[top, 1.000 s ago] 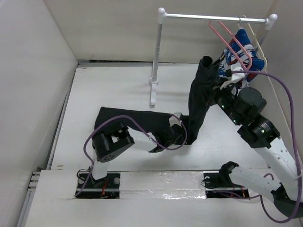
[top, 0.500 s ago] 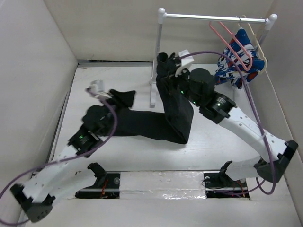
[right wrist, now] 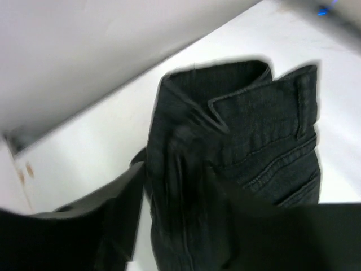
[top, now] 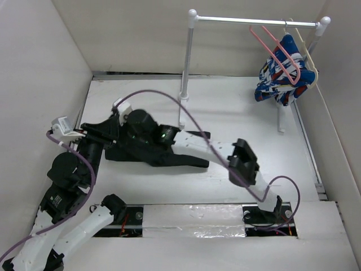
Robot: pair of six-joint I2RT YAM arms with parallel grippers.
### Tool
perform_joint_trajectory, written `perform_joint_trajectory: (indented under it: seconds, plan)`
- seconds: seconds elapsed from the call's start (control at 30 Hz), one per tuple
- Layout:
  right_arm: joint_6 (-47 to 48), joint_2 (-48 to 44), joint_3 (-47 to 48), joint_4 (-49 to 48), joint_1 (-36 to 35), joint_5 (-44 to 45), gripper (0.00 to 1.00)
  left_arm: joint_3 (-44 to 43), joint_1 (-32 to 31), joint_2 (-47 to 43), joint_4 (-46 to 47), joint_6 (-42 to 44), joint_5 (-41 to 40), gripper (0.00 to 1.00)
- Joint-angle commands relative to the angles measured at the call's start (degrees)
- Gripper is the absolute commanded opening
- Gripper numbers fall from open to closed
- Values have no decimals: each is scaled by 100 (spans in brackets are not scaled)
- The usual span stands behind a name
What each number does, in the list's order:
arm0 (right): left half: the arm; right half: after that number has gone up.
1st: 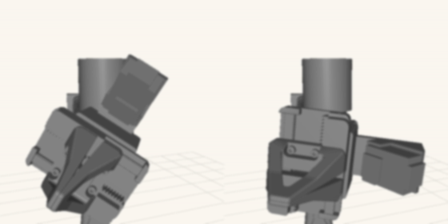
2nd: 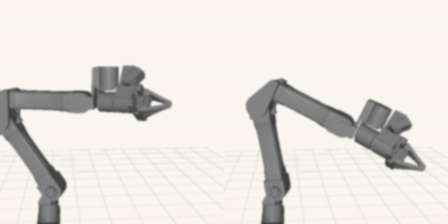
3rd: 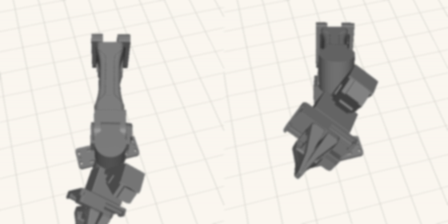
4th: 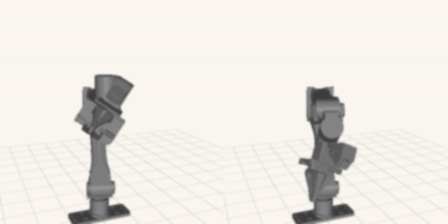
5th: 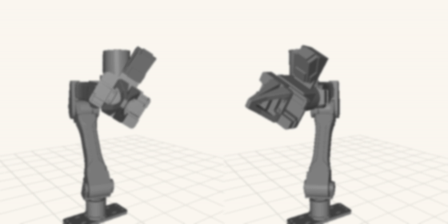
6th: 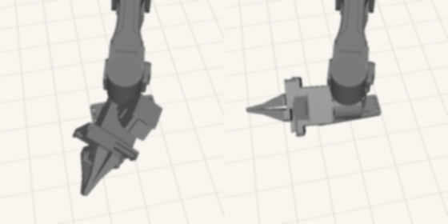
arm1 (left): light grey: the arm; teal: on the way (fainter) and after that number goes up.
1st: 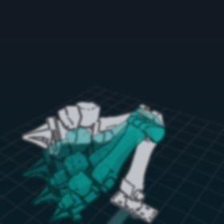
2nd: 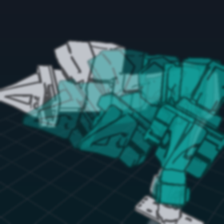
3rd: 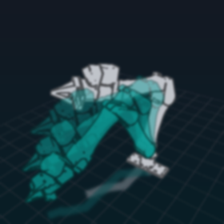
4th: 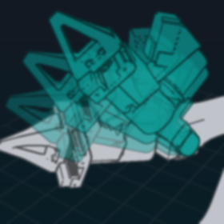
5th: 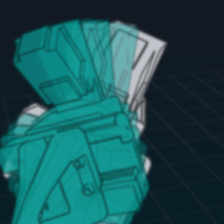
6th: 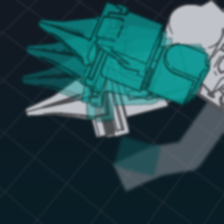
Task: Place the trousers on the hanger
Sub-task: Fold the trousers at the center of the board.
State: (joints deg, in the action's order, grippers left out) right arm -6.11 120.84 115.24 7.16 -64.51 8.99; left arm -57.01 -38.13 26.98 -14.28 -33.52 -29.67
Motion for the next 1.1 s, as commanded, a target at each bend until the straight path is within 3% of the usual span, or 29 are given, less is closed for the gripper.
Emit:
perform_joint_trajectory:
  seconds: [0.0,0.03,0.07,0.13,0.3,0.33,0.37,0.4,0.43,0.53,0.63,0.8,0.93,1.07]
  plan:
    - [-241,685,516,-215,-386,-495,71,32,16,-420,-259,4,-486,33]
    - [-250,783,552,-189,-500,-556,93,59,16,-491,-311,-49,-705,34]
    - [-259,801,465,-188,-501,-574,96,94,16,-562,-355,-84,-768,36]
    - [-338,583,71,-354,-501,-565,96,278,16,-729,-347,-181,-830,36]
    - [-382,-1092,-2420,-1462,-501,-241,90,857,16,-459,-5,-313,-637,39]
    - [-426,-1602,-3202,-1715,-449,12,85,1111,16,-213,231,-409,-332,39]
    - [-426,-1607,-3210,-1813,-448,15,77,1261,16,-211,424,-410,-329,39]
    - [-478,-1859,-3958,-1884,-379,119,66,1420,16,111,609,-427,-190,39]
    - [-575,-2349,-4348,-2007,-378,285,46,1543,16,306,794,-506,47,39]
    - [-759,-3028,-5665,-2324,-150,541,14,2000,16,1219,1488,-629,513,39]
    - [-996,-3259,-6449,-2219,236,586,0,2335,78,2107,2227,-823,900,39]
    - [-1182,-3488,-7400,-2342,755,683,0,2756,-18,3048,3026,-964,1279,38]
    - [-1392,-3313,-7937,-2552,1072,517,0,2792,-651,3392,3011,-885,570,38]
    - [-1595,-3557,-8446,-2614,1318,577,0,2766,-950,3840,3028,-841,410,38]
